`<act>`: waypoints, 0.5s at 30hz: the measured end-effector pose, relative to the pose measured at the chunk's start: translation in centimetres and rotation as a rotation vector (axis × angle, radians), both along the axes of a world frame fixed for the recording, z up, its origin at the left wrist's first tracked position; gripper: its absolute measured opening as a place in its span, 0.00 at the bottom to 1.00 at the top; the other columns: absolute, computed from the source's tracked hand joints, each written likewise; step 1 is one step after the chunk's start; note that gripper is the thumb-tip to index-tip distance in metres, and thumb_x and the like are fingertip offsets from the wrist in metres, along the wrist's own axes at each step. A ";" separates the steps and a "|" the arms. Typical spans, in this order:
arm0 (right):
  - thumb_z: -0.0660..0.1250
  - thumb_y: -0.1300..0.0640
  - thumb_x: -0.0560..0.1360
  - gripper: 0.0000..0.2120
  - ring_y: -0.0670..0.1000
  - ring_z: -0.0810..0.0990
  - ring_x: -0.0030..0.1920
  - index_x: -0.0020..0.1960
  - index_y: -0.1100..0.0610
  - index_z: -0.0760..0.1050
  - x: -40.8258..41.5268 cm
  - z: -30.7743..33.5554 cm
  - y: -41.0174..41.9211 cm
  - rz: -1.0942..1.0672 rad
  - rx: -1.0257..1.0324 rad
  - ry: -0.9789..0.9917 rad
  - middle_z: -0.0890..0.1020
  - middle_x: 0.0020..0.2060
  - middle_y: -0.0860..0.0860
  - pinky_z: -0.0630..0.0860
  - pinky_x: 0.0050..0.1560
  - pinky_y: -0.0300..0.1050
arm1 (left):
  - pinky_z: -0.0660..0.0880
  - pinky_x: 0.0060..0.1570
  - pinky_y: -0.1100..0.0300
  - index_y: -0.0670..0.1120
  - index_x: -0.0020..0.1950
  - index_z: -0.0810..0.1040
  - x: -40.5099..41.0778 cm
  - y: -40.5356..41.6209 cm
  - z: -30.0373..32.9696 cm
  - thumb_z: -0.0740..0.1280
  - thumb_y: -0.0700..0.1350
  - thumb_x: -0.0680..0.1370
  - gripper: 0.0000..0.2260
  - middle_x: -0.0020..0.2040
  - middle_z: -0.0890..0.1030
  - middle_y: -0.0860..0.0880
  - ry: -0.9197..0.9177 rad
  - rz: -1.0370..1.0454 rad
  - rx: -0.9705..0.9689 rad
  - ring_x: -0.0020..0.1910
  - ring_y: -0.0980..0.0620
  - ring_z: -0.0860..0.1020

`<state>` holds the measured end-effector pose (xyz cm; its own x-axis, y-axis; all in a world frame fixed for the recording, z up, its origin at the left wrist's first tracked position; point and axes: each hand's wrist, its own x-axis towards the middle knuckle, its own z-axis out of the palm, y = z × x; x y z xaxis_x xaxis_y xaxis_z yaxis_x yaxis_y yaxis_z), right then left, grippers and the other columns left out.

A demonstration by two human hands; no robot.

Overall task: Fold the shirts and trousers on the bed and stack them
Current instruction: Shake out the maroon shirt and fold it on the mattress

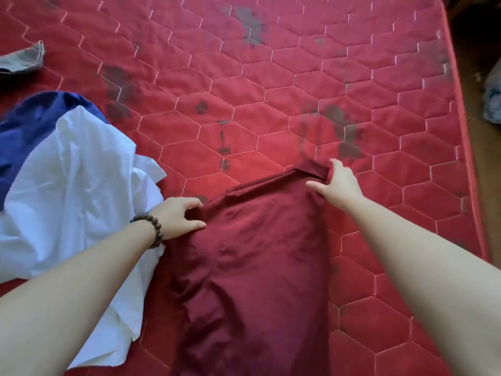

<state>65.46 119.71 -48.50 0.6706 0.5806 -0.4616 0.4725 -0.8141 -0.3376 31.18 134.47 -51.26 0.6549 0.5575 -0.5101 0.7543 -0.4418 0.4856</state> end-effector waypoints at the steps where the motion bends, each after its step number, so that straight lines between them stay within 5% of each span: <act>1: 0.74 0.41 0.68 0.43 0.60 0.69 0.68 0.74 0.57 0.59 0.0 -0.5 -0.2 -0.097 0.023 0.027 0.70 0.67 0.59 0.68 0.64 0.52 | 0.73 0.48 0.57 0.53 0.49 0.79 0.0 0.1 0.0 0.73 0.53 0.71 0.10 0.43 0.80 0.54 -0.015 -0.010 -0.009 0.45 0.51 0.77; 4: 0.75 0.44 0.68 0.32 0.58 0.76 0.59 0.62 0.62 0.70 -0.4 -1.8 -0.2 -0.309 0.044 0.113 0.77 0.55 0.58 0.71 0.56 0.49 | 0.71 0.41 0.61 0.53 0.39 0.78 0.2 -0.1 0.2 0.75 0.48 0.71 0.06 0.36 0.80 0.55 -0.147 0.060 -0.058 0.39 0.54 0.77; 7: 0.75 0.49 0.70 0.16 0.58 0.79 0.46 0.47 0.61 0.76 -1.7 -2.4 0.4 -0.305 0.071 0.135 0.80 0.43 0.58 0.73 0.47 0.50 | 0.74 0.43 0.59 0.52 0.40 0.80 0.5 -0.9 0.5 0.75 0.44 0.71 0.05 0.37 0.81 0.53 -0.252 0.110 -0.208 0.38 0.56 0.78; 11: 0.66 0.58 0.76 0.07 0.61 0.76 0.53 0.49 0.60 0.71 -3.2 -2.6 0.8 -0.228 0.204 -0.021 0.80 0.51 0.59 0.66 0.46 0.46 | 0.74 0.43 0.53 0.42 0.40 0.81 0.4 -1.4 -0.1 0.74 0.45 0.71 0.07 0.37 0.81 0.43 -0.031 -0.027 -0.231 0.35 0.51 0.75; 15: 0.65 0.62 0.77 0.07 0.59 0.76 0.50 0.52 0.63 0.70 -2.7 -1.5 1.6 -0.233 0.328 -0.025 0.79 0.49 0.60 0.65 0.47 0.45 | 0.66 0.32 0.61 0.47 0.30 0.74 0.0 -0.3 0.4 0.74 0.45 0.71 0.13 0.28 0.72 0.52 -0.056 0.045 -0.094 0.28 0.54 0.69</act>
<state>62.73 121.32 -50.00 0.8104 0.5257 -0.2587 0.2997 -0.7513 -0.5880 31.15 134.19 -50.90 0.6593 0.5379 -0.5254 0.7430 -0.3586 0.5651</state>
